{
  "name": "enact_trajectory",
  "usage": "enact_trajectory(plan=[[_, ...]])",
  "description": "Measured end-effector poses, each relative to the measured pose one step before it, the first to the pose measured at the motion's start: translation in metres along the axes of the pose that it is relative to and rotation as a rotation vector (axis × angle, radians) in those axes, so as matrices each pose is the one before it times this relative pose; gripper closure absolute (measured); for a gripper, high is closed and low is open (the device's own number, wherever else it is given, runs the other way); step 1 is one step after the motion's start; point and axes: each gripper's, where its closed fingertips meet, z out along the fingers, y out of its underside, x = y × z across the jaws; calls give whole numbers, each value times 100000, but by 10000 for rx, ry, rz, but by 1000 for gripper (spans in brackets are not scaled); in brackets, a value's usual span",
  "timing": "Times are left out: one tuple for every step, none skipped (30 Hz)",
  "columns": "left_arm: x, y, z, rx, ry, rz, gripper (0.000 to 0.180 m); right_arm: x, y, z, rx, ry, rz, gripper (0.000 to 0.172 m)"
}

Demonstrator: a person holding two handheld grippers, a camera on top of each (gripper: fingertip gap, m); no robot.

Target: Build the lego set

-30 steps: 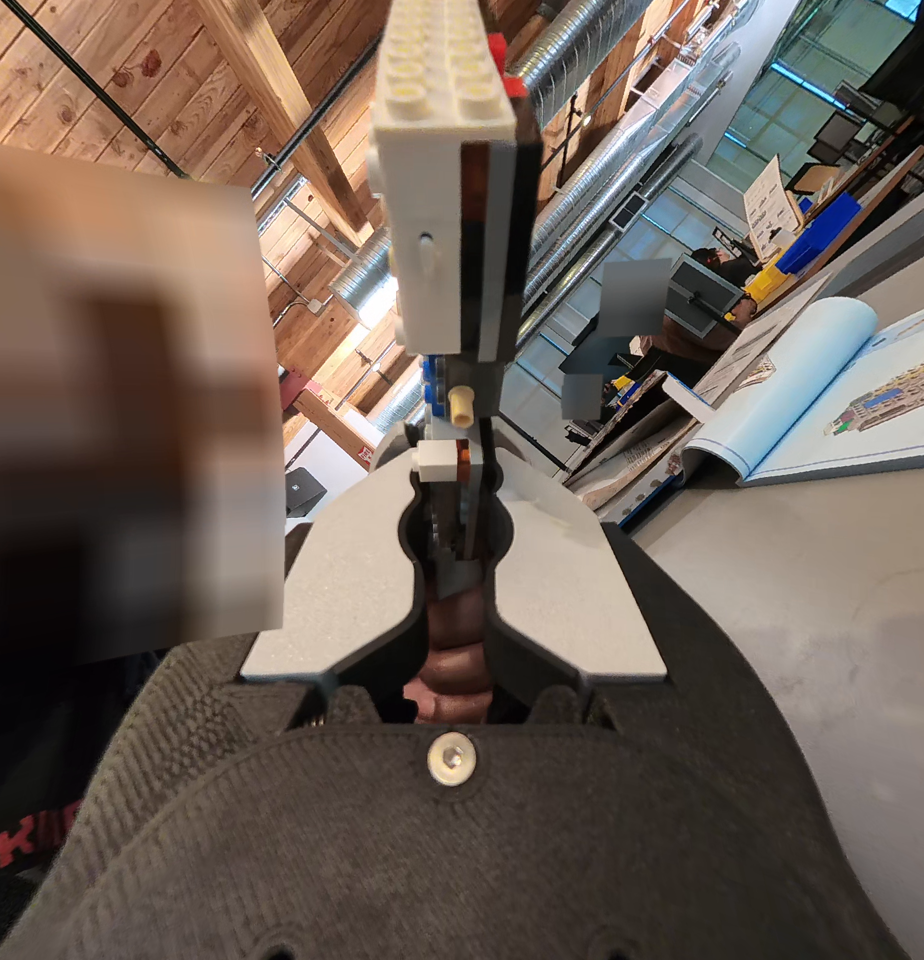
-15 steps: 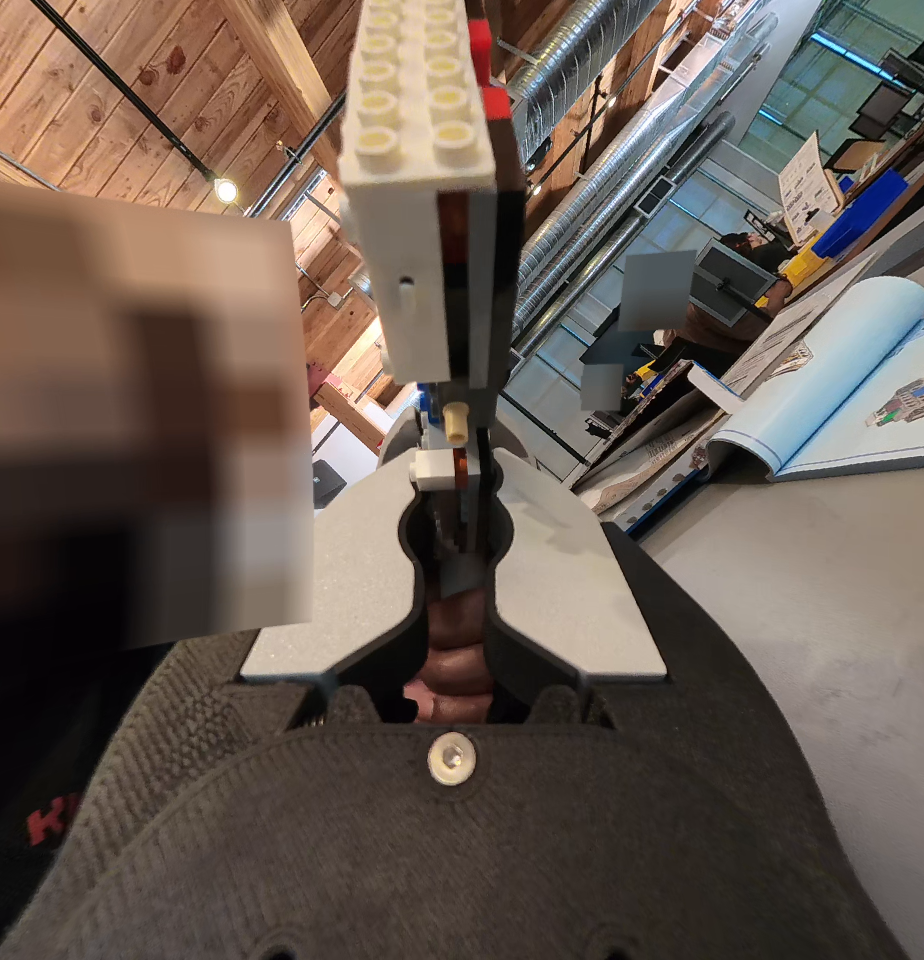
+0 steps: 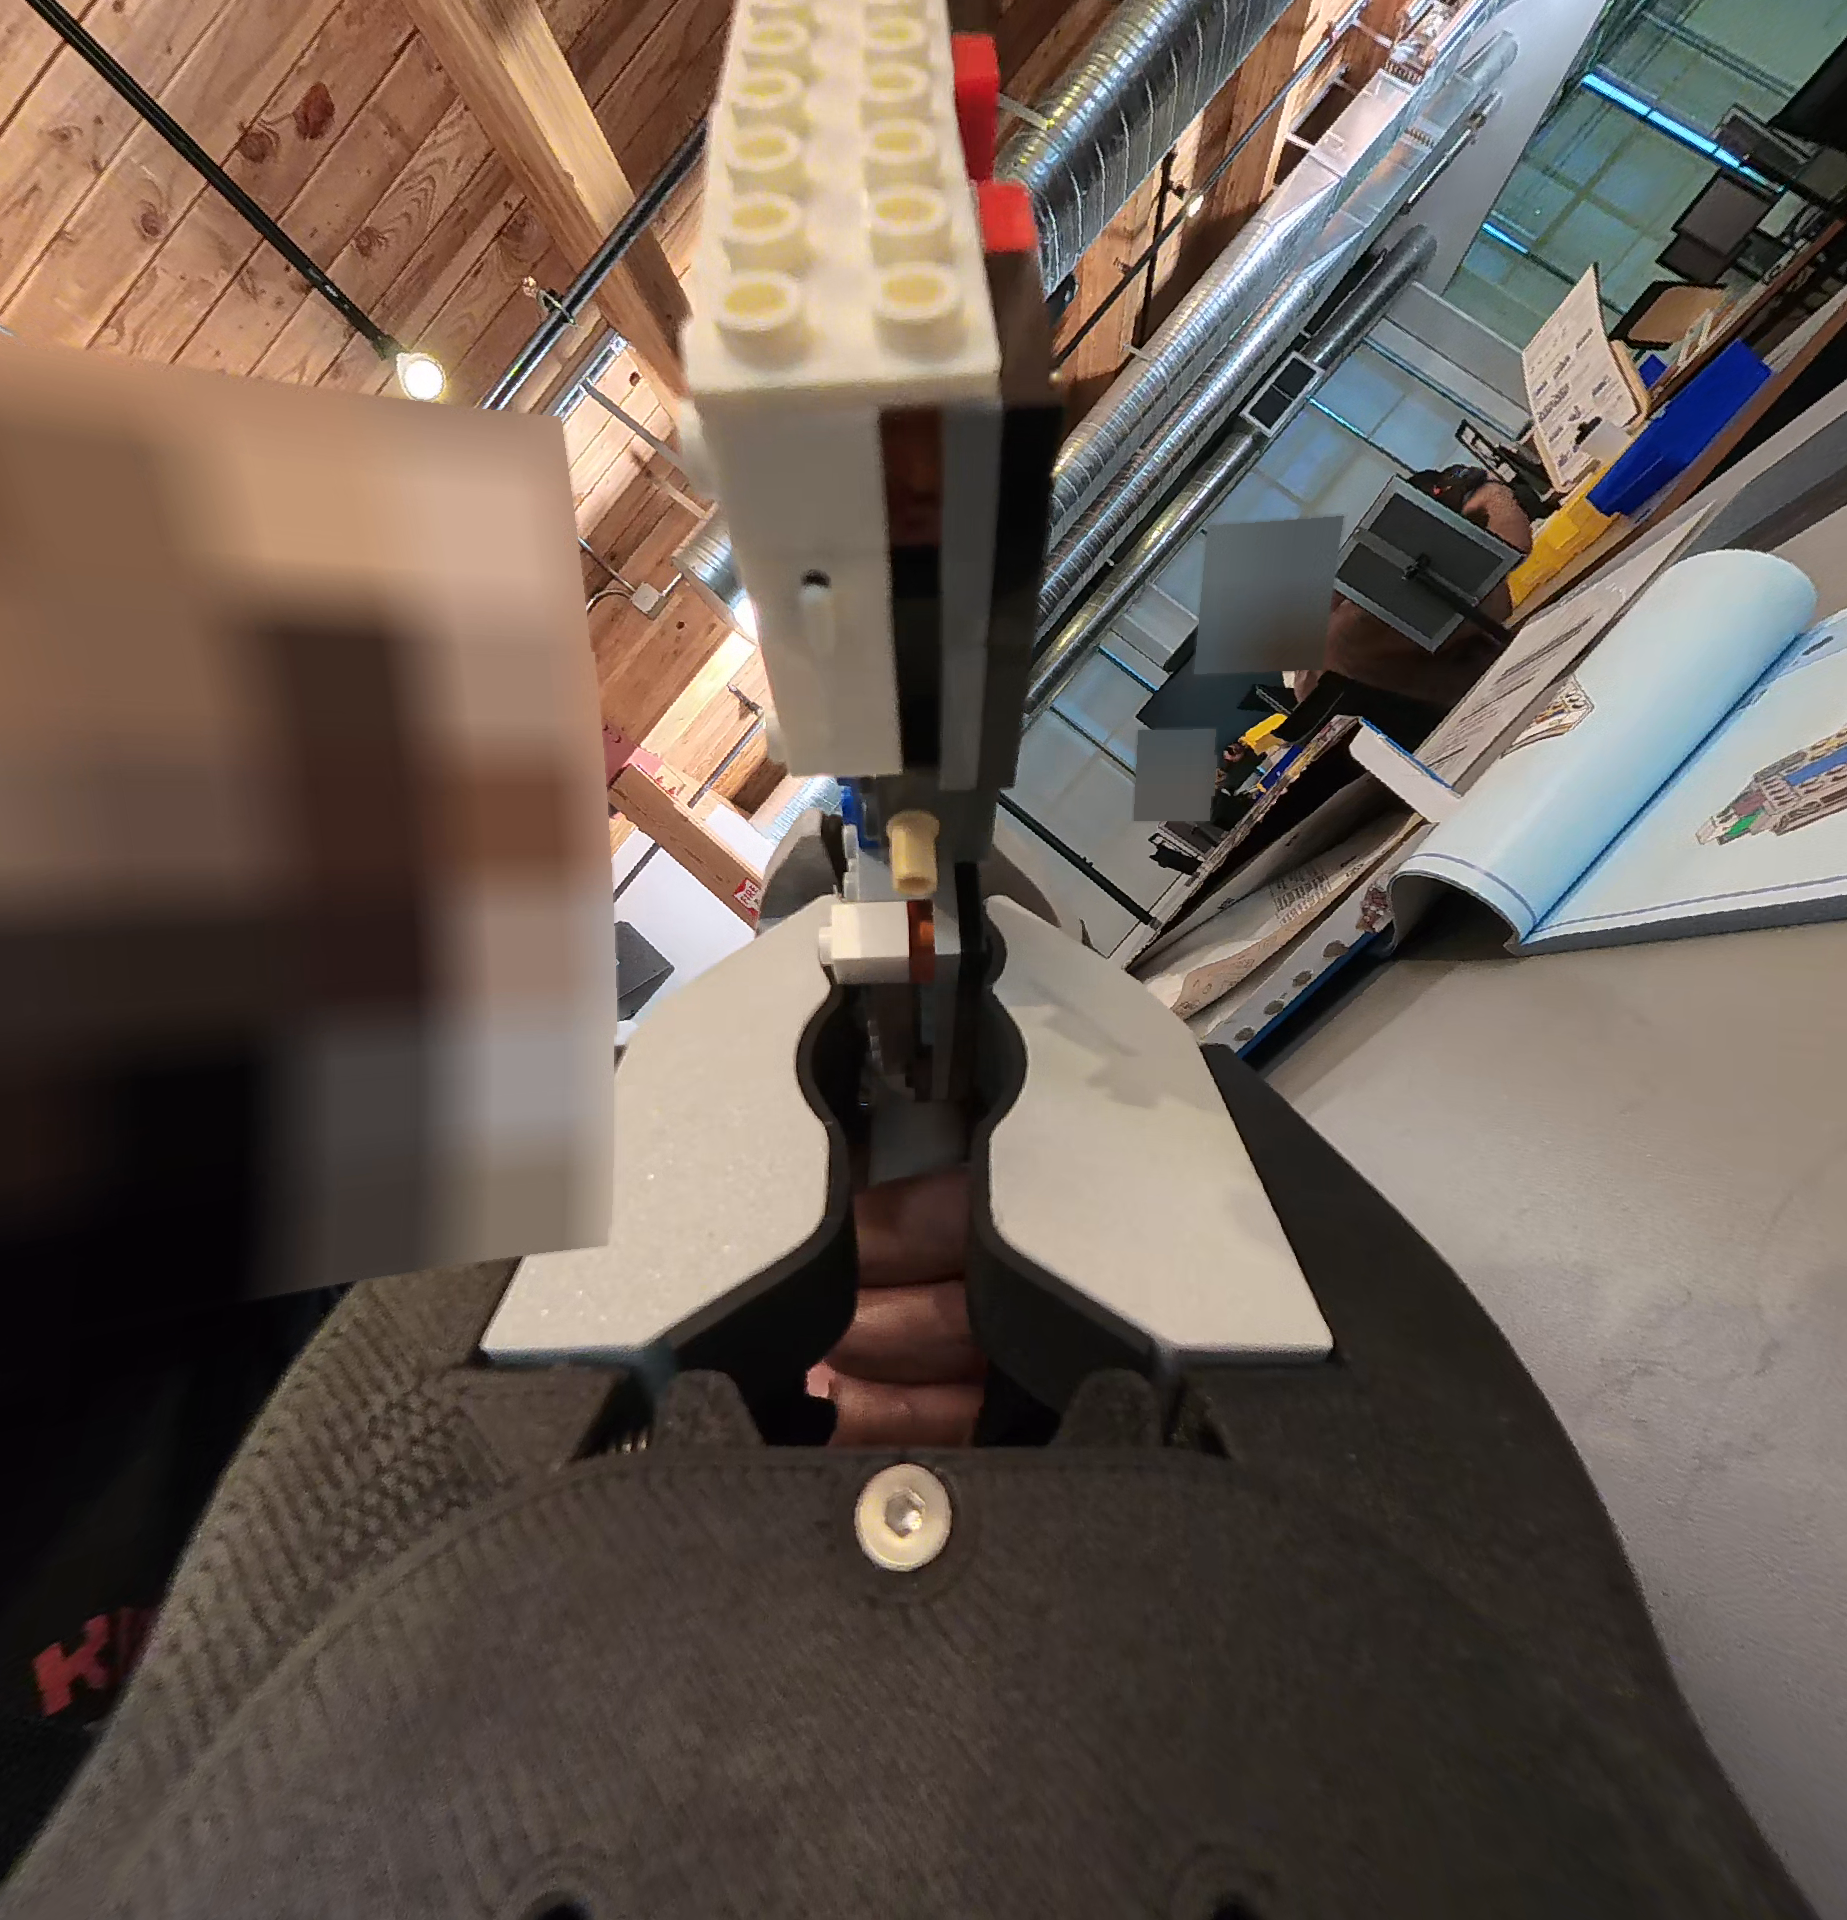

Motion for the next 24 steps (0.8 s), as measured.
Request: enact_trajectory(plan=[[10,-30,-39,31,43,-29,158,4,42,32,-24,24,-59,153],[7,-37,-41,37,61,-44,158,-9,36,35,-27,34,-86,153],[-20,-35,-48,43,54,-58,158,14,39,37,-44,53,-91,153],[-56,-29,-59,40,51,-41,159,45,29,32,-52,71,-84,153],[-74,-10,-48,16,47,-28,159,64,35,22,-53,78,-54,153],[-109,-6,-43,4,30,-29,160,87,42,22,-58,91,-22,152],[-121,-8,-42,14,34,-26,160,90,46,11,-68,94,-15,153],[-151,-7,-33,18,19,-61,160,119,44,7,-85,124,-29,153],[-189,-23,-31,24,17,-145,160,157,59,7,-106,163,-25,152],[-262,-29,-42,46,12,-244,160,209,66,9,-117,203,-30,152],[-278,-37,-50,62,37,-322,161,230,75,8,-123,220,-46,152],[-214,-38,-39,63,86,-328,161,194,58,5,-99,197,-51,152],[-158,-22,-11,53,85,-273,161,166,30,-8,-62,168,-18,152],[-165,-56,-14,54,33,-242,160,199,49,-18,-56,161,67,152],[-211,-78,-4,67,-24,-214,160,242,56,-3,-51,160,142,152],[-175,-38,7,60,-13,-193,160,193,29,-19,1,101,193,152],[-183,-27,1,61,-28,-178,159,182,20,-22,26,80,223,152],[-234,-50,-17,62,-82,-144,160,219,62,-23,6,115,206,152],[-237,-18,-34,40,-78,-112,159,179,80,-3,1,112,154,152],[-167,-53,-35,51,-40,-85,160,136,117,32,-23,108,75,152],[-143,-72,-39,62,-38,-80,159,113,152,58,-54,128,2,152],[-128,-94,-40,61,-48,-69,159,89,243,117,-112,142,-31,152],[-111,-102,-65,56,-46,-39,159,40,172,116,-38,103,-12,152],[-61,-39,-41,-6,-22,-42,160,48,25,42,69,62,70,152]])
